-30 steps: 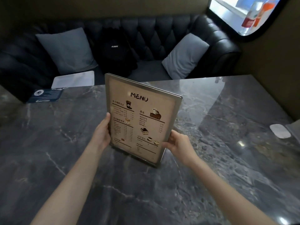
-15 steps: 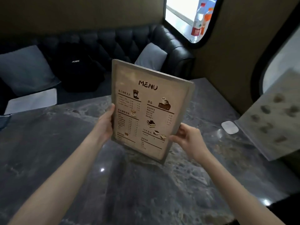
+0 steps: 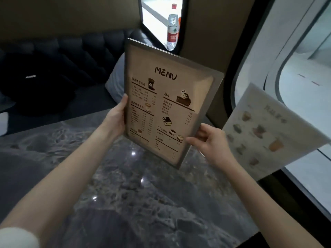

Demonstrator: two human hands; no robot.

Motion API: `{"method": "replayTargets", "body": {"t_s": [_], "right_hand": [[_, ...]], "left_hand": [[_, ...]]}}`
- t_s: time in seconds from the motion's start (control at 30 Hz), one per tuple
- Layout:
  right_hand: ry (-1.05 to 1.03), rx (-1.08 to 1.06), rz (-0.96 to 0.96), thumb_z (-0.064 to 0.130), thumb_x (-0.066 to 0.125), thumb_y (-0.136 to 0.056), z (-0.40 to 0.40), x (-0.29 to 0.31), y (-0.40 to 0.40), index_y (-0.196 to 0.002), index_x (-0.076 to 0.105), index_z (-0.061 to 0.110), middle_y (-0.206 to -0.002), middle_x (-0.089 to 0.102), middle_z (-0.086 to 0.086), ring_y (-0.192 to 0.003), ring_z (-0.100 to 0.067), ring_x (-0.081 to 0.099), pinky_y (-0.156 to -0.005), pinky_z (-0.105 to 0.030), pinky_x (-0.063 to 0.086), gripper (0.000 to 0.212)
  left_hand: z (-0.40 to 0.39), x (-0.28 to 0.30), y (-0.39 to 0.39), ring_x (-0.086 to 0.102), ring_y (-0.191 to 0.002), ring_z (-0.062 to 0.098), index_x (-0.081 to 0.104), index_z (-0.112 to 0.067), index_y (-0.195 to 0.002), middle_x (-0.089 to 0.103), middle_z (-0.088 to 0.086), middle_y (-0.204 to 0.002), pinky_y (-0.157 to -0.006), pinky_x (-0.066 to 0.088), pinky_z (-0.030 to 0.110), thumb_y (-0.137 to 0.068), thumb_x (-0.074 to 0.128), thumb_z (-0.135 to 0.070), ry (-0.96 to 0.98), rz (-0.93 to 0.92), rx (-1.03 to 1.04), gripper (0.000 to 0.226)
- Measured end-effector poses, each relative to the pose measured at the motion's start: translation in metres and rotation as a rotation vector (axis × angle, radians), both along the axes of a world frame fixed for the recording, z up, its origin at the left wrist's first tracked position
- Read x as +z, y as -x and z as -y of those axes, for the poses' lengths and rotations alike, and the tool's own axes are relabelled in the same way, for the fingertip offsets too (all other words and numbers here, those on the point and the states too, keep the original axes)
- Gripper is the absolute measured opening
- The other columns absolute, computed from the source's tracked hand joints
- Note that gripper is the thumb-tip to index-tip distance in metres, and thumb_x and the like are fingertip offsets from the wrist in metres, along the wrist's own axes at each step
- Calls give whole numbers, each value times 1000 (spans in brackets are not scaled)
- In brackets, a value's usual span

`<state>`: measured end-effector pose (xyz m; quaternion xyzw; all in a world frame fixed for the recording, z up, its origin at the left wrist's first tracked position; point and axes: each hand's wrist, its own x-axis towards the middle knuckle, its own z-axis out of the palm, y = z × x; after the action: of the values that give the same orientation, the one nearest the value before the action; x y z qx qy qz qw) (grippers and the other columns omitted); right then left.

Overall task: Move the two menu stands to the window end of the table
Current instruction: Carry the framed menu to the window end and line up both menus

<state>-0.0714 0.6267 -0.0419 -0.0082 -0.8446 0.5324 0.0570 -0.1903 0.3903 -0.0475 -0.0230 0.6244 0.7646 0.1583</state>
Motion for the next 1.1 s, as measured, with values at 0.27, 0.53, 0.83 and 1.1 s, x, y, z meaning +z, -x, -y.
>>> {"method": "replayTargets", "body": {"t_s": [0.27,0.53,0.83,1.1], "right_hand": [[52,-151,-9,5,72,-74,-57,-18,34,-100,67,7,-97,67,6,-94,-10,67,-83,-24,57,27],[94,-255,46,5,70,-77,-85,-54,77,-98,69,4,-106,72,-10,-99,-19,68,-86,-33,57,21],[185,-294,168,7,70,-77,-100,-90,103,-101,69,5,-92,66,10,-77,6,65,-79,-16,55,24],[109,-312,166,11,73,-75,-102,-103,106,-92,72,5,-83,67,11,-68,18,60,-67,-2,49,18]], "left_hand": [[-79,-2,74,69,-84,1,62,-23,-106,75,-13,-86,-66,54,21,-96,33,-45,87,-33,-95,37],[-129,-29,138,68,-79,-5,62,-29,-101,73,-19,-84,-61,52,11,-98,27,-42,180,-66,-180,37],[-158,-77,175,68,-72,-6,59,-25,-103,74,-19,-77,-58,51,9,-99,24,-38,185,-31,-229,38],[-167,-99,188,68,-79,-4,60,-26,-109,66,-10,-100,-61,52,11,-97,28,-43,180,-12,-247,38]]}}
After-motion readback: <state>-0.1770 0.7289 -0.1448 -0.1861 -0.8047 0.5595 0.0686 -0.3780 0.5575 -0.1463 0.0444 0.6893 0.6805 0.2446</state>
